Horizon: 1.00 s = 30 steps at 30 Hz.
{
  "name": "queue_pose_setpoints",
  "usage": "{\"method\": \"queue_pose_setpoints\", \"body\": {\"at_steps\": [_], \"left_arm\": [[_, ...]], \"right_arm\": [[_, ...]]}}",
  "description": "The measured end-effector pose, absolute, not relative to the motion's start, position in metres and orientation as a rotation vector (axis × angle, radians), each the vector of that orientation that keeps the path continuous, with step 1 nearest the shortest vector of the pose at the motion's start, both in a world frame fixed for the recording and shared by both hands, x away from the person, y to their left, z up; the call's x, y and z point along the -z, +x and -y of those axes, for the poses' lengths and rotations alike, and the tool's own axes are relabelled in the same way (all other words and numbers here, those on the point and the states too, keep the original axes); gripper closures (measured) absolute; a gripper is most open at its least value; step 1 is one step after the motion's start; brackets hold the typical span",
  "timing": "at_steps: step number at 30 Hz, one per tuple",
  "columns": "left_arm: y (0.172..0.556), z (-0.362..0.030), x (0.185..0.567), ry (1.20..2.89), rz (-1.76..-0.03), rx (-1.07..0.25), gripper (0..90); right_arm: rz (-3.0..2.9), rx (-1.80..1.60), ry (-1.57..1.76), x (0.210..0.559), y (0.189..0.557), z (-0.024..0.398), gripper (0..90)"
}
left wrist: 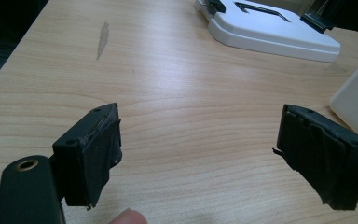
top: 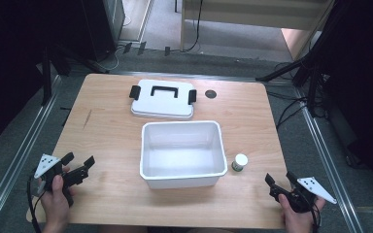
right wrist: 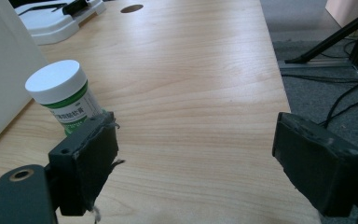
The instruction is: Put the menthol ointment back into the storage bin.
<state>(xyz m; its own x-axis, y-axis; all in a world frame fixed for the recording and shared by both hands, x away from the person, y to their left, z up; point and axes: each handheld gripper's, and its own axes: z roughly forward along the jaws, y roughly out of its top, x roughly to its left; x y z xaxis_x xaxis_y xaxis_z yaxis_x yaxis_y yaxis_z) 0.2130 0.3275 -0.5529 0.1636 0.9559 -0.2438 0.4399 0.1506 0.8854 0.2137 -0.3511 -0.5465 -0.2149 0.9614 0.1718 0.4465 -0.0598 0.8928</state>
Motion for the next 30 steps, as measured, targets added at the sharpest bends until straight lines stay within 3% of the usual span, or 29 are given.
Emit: {"method": "queue_pose_setpoints", "body": {"at_steps": [13,30], "left_arm": [[0.213,-0.327,0.553,1.457,-1.430,-0.654,14.7],[0.214,-0.327,0.553,1.462,-1.423,-0.646,14.7]], "right_arm": [[-1.806,-1.179,1.537,0.537,0.222,0.352,17.6],[-2.304,-0.649,1.526,0.489,0.267,0.325,21.4]]}}
